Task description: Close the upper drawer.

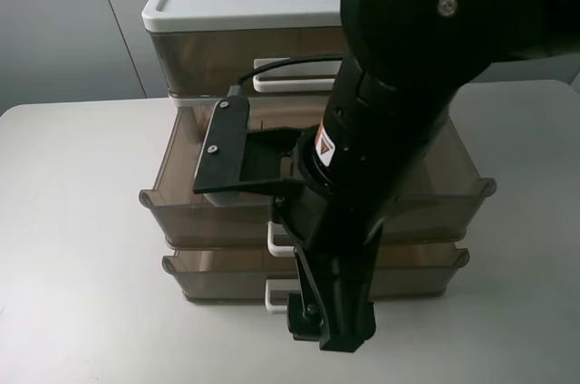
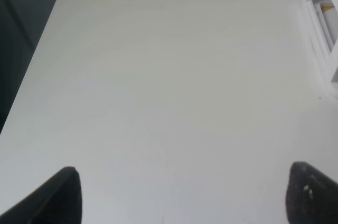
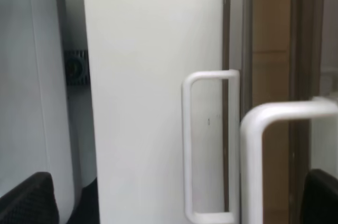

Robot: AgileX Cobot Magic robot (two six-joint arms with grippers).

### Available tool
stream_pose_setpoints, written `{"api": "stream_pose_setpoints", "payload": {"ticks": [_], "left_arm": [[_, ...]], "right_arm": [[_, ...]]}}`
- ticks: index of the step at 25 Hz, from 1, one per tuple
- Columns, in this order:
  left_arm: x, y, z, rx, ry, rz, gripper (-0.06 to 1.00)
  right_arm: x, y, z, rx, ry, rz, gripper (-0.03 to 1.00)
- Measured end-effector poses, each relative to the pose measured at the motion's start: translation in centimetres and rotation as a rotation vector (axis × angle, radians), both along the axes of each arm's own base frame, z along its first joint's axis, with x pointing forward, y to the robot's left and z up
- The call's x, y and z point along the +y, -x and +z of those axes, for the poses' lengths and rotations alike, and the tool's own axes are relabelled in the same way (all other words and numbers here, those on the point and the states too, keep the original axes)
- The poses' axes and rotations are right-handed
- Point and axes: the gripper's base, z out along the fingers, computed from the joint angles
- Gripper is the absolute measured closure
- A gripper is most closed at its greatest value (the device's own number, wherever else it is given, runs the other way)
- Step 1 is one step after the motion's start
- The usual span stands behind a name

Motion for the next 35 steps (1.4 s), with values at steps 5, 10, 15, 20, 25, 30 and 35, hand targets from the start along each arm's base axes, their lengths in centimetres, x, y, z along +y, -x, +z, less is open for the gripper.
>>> {"api": "stream_pose_setpoints", "payload": {"ticks": [5,10,15,20,25,30,35], "left_arm": [[0.0,0.0,0.0,0.0,0.0,0.0,0.2],[0.0,0.0,0.0,0.0,0.0,0.0,0.2],[0.0,0.0,0.0,0.0,0.0,0.0,0.2],[0.0,0.0,0.0,0.0,0.0,0.0,0.2],[0.0,0.0,0.0,0.0,0.0,0.0,0.2],[0.0,0.0,0.0,0.0,0.0,0.0,0.2],[0.0,0.0,0.0,0.0,0.0,0.0,0.2]], "right_arm": [[0.7,-1.1,-0.4,-0.103,-0.044,0.019,0.27],[1.4,-1.7,-0.7,-0.159,-0.087,0.025,0.27],[1.9,-2.2,-1.1,-0.204,-0.11,0.04,0.27],[2.8,-3.0,-1.4,-0.291,-0.17,0.066,0.27],[3.0,-3.2,-1.4,-0.315,-0.192,0.072,0.27],[2.8,-3.1,-0.7,-0.332,-0.201,0.077,0.27],[1.9,-2.4,1.4,-0.312,-0.241,0.028,0.27]]}}
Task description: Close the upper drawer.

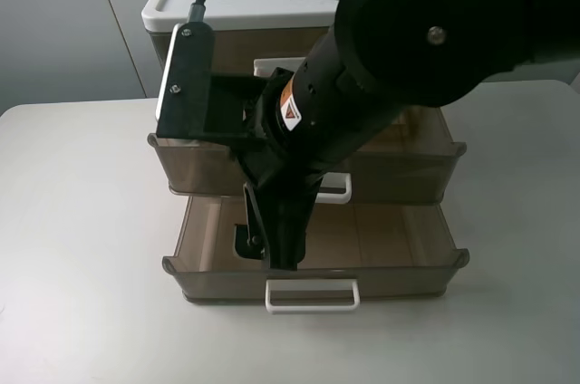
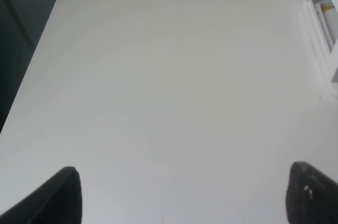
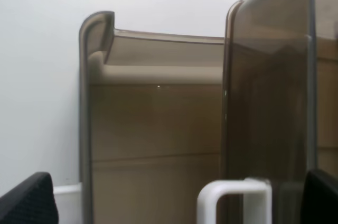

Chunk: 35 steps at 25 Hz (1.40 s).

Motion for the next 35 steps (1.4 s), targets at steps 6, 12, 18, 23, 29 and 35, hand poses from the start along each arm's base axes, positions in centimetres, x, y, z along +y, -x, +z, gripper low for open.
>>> {"api": "stream_pose_setpoints", "payload": {"ticks": [6,12,18,23,29,35], "left_arm": [[0.0,0.0,0.0,0.0,0.0,0.0,0.2],[0.0,0.0,0.0,0.0,0.0,0.0,0.2],[0.0,0.0,0.0,0.0,0.0,0.0,0.2],[0.0,0.0,0.0,0.0,0.0,0.0,0.2],[0.0,0.0,0.0,0.0,0.0,0.0,0.2],[0.0,0.0,0.0,0.0,0.0,0.0,0.2]], "right_arm": [[-1.9,1.4,1.3,0.101,0.009,-0.104,0.27],[-4.5,3.3,-0.5,0.207,0.083,-0.158,0.27],[-5.3,4.1,-1.1,0.257,0.086,-0.173,0.27],[-4.9,3.9,-1.6,0.239,0.068,-0.147,0.27],[-4.2,3.4,-2.7,0.215,0.084,-0.108,0.27],[-4.2,2.1,-3.2,0.179,0.074,-0.123,0.27]]}}
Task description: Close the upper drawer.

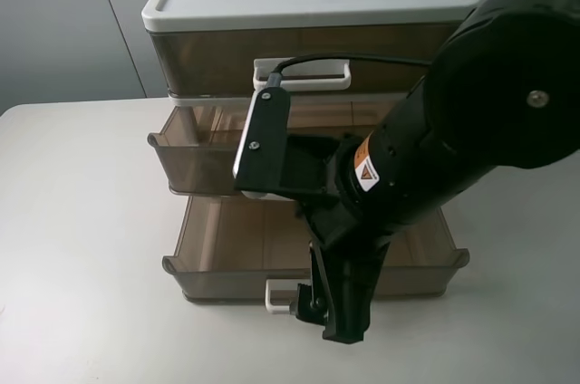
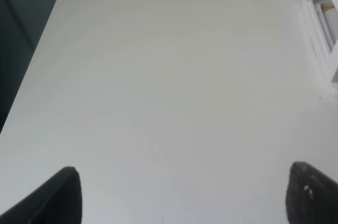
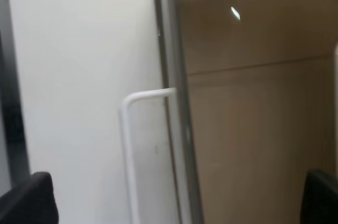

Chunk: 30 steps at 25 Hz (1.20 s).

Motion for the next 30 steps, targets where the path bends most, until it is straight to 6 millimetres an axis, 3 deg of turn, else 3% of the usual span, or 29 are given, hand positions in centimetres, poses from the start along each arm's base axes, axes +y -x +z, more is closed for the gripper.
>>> {"api": "stream_pose_setpoints", "payload": {"ticks": [24,30], "left_arm": [[0.0,0.0,0.0,0.0,0.0,0.0,0.2],[0.0,0.0,0.0,0.0,0.0,0.0,0.2]], "right_arm": [[0.1,-1.4,0.2,-0.082,-0.056,-0.014,0.27],[-0.3,-2.5,-0.8,-0.075,-0.031,-0.044,0.27]]}}
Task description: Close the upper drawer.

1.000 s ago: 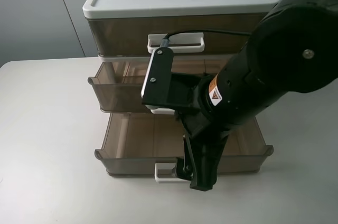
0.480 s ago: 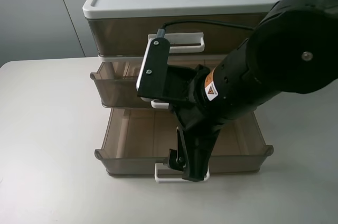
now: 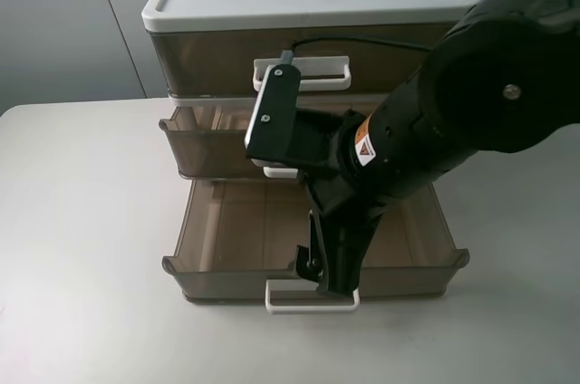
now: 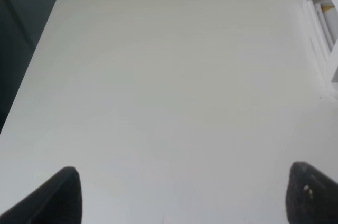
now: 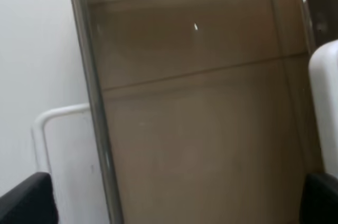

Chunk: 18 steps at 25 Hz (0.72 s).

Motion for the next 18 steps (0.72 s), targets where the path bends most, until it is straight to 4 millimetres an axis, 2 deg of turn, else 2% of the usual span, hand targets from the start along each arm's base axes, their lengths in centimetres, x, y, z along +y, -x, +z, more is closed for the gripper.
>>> {"api": "stream_pose_setpoints", "payload": {"ticks": [8,18], "left_arm": [[0.0,0.0,0.0,0.0,0.0,0.0,0.2],[0.0,0.0,0.0,0.0,0.0,0.0,0.2]], "right_arm": [[-0.1,-1.2,-0.9,-0.038,0.019,0.005,0.27],[0.3,-2.8,-1.1,-0.147,-0.044,0.015,0.27]]}}
